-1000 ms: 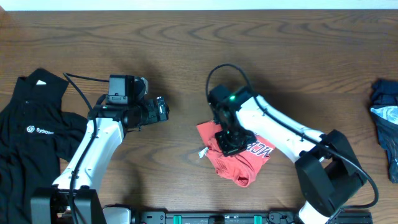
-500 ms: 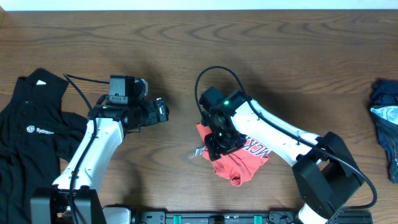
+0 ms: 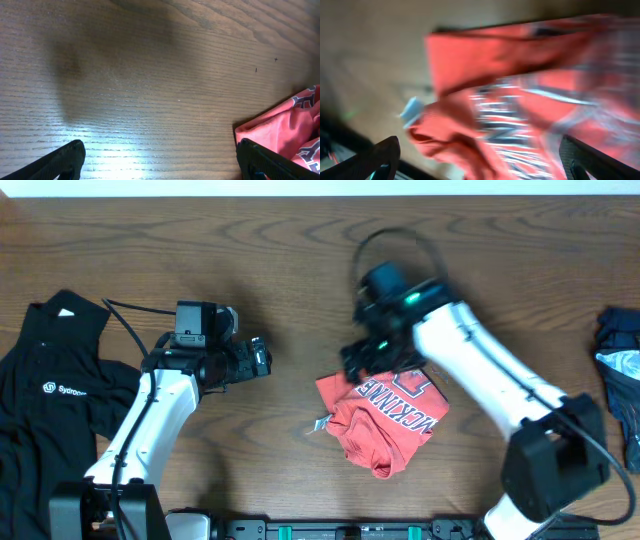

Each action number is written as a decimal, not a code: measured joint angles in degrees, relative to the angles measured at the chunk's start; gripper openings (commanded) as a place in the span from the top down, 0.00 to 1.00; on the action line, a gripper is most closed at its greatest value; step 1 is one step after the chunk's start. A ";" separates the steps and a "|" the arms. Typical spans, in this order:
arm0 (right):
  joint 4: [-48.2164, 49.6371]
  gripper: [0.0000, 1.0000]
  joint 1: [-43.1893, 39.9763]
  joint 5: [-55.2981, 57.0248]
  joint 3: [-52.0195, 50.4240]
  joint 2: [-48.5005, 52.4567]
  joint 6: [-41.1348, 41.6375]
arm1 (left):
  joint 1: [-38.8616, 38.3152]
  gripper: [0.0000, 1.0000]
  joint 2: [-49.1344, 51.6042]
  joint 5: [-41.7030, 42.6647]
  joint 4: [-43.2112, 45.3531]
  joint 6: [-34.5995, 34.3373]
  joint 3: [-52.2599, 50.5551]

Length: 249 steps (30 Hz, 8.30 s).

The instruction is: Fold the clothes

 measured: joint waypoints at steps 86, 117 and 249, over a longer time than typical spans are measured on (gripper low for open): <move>-0.22 0.99 -37.57 1.44 15.08 4.44 4.81 | 0.00 0.02 0.00 0.02 -2.05 -0.26 0.00; -1.18 0.99 -65.31 3.39 24.46 4.44 9.46 | 0.00 0.02 0.00 0.63 -1.97 -0.44 0.00; -1.44 0.01 -85.22 7.50 30.86 16.65 4.76 | 0.00 0.02 0.00 3.67 -5.03 -0.17 0.00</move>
